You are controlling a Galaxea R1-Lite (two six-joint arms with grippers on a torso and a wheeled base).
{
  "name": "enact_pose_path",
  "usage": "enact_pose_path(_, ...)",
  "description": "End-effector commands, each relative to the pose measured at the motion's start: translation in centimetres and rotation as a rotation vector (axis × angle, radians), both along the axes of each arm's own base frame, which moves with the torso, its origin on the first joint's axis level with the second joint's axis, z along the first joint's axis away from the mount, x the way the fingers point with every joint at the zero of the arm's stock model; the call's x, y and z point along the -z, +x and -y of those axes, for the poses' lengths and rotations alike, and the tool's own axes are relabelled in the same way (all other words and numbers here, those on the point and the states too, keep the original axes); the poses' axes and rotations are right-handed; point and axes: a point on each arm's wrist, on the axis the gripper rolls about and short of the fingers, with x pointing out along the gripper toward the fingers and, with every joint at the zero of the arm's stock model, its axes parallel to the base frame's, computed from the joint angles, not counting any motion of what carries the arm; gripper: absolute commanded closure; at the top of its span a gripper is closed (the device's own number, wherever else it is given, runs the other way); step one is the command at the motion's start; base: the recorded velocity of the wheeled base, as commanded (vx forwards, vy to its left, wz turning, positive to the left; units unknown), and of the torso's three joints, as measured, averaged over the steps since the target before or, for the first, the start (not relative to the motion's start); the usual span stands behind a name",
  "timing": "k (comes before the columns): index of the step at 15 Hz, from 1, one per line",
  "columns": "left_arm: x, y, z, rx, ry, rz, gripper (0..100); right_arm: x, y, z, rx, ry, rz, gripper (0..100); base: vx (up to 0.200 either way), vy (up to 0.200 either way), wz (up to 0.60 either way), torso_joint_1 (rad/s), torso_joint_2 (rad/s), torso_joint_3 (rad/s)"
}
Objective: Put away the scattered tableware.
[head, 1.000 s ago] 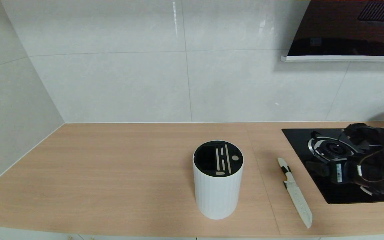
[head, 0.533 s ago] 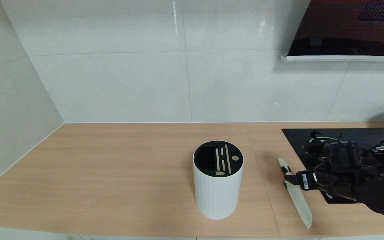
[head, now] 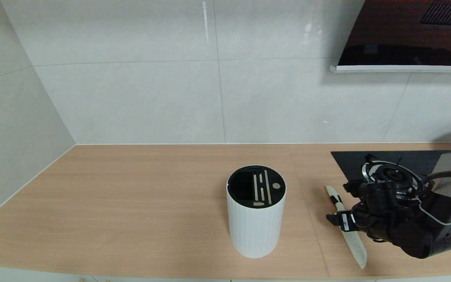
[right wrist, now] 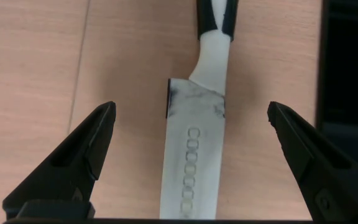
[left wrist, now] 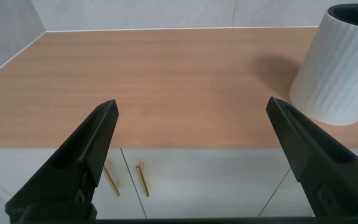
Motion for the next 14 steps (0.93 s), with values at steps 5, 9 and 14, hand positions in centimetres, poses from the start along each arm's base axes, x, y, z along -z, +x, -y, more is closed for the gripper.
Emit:
enact_pose_path(5, 0.0, 0.0, 0.0, 0.000, 0.000, 0.000, 0, 1.8, 0.6, 0.0, 0.002, -0.001, -0.013, 0, 0.000, 0.000, 0.00, 0.000, 0.00, 0.000)
enact_pose_path(9, 0.0, 0.0, 0.0, 0.000, 0.000, 0.000, 0, 1.8, 1.0, 0.1, 0.020, 0.030, -0.008, 0, 0.000, 0.000, 0.00, 0.000, 0.00, 0.000)
enact_pose_path(14, 0.0, 0.0, 0.0, 0.000, 0.000, 0.000, 0, 1.9, 1.3, 0.2, 0.038, 0.055, -0.006, 0, 0.000, 0.000, 0.00, 0.000, 0.00, 0.000)
